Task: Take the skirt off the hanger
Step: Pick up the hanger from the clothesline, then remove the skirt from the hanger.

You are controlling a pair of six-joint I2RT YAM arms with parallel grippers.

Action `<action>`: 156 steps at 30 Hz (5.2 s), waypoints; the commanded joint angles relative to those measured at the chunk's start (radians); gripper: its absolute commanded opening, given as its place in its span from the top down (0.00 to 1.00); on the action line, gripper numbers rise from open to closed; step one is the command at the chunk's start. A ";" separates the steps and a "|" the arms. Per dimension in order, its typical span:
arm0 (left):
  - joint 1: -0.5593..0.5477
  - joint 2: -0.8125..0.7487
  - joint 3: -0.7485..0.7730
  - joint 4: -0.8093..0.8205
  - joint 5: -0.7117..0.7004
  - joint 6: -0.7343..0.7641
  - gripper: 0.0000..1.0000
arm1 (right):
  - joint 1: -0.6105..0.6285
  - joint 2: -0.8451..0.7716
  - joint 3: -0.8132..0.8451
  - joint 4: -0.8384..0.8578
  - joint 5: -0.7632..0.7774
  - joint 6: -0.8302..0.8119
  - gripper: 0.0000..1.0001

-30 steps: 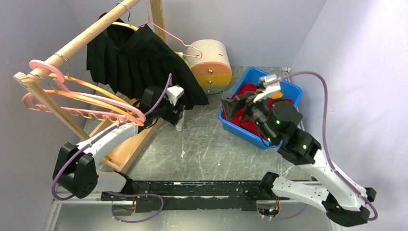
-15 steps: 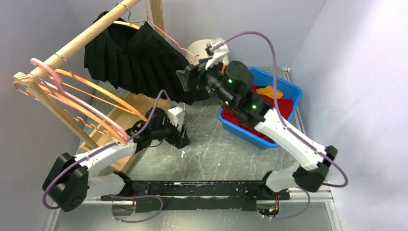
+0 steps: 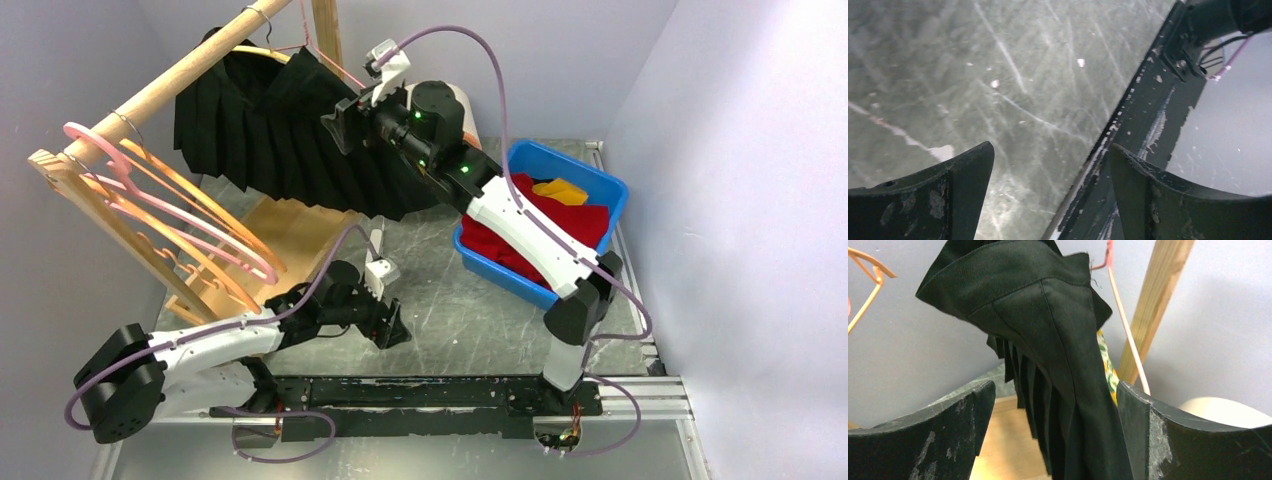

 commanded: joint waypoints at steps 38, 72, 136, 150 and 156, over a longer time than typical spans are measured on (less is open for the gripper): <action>-0.475 0.174 0.146 -0.036 -0.725 -0.081 0.09 | -0.008 0.272 0.278 0.266 -0.227 0.206 1.00; -0.474 0.183 0.290 0.022 -0.391 0.100 0.09 | -0.252 -0.446 -0.569 -0.131 -0.442 0.038 1.00; -0.097 0.240 1.138 -0.304 -0.592 0.034 0.18 | -0.306 -1.078 -1.029 -0.059 -0.424 0.150 1.00; -0.074 0.349 1.195 -0.173 -0.596 0.179 0.68 | -0.307 -1.076 -0.983 -0.124 -0.471 0.182 1.00; -0.073 0.325 1.140 -0.067 -0.728 0.297 0.93 | -0.306 -1.037 -0.946 -0.218 -0.448 0.264 1.00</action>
